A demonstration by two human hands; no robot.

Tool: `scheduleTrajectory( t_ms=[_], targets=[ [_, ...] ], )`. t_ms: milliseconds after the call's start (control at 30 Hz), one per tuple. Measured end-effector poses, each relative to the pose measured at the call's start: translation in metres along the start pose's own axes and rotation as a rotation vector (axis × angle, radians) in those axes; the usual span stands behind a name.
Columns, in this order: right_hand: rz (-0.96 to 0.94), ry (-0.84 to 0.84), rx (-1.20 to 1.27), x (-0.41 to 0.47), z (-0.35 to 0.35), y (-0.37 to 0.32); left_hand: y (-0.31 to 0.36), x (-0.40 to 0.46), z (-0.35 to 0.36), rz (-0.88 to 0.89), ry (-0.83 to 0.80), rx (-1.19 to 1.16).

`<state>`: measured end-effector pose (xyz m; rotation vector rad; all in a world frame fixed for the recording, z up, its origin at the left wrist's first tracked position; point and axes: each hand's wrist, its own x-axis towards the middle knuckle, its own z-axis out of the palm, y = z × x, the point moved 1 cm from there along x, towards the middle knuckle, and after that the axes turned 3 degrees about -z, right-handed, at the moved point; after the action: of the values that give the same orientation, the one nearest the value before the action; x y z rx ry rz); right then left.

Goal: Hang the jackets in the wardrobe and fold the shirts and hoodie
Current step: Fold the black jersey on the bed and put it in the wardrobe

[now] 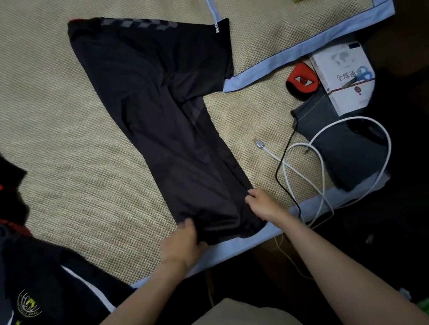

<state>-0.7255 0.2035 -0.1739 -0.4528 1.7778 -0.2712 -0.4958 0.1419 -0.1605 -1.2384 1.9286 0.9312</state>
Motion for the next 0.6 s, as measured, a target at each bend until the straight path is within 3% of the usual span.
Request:
scheduleTrajectory(
  t_ms=[67,167,333,500,600],
  targets=[
    [0.037,0.052,-0.038,0.006,0.001,0.012,-0.024,0.012,0.017,-0.093,0.008,-0.153],
    [0.045,0.095,0.000,0.009,0.003,0.023,-0.037,0.017,0.040,-0.087,0.039,-0.368],
    [0.024,0.092,-0.092,0.014,0.008,0.039,-0.040,0.007,0.056,-0.041,0.171,-0.333],
    [0.014,0.113,-0.099,0.013,0.004,0.038,-0.044,-0.001,0.059,0.026,0.225,-0.484],
    [0.045,0.106,-0.035,0.014,0.004,0.032,-0.050,0.006,0.061,0.160,0.259,-0.329]
  ],
)
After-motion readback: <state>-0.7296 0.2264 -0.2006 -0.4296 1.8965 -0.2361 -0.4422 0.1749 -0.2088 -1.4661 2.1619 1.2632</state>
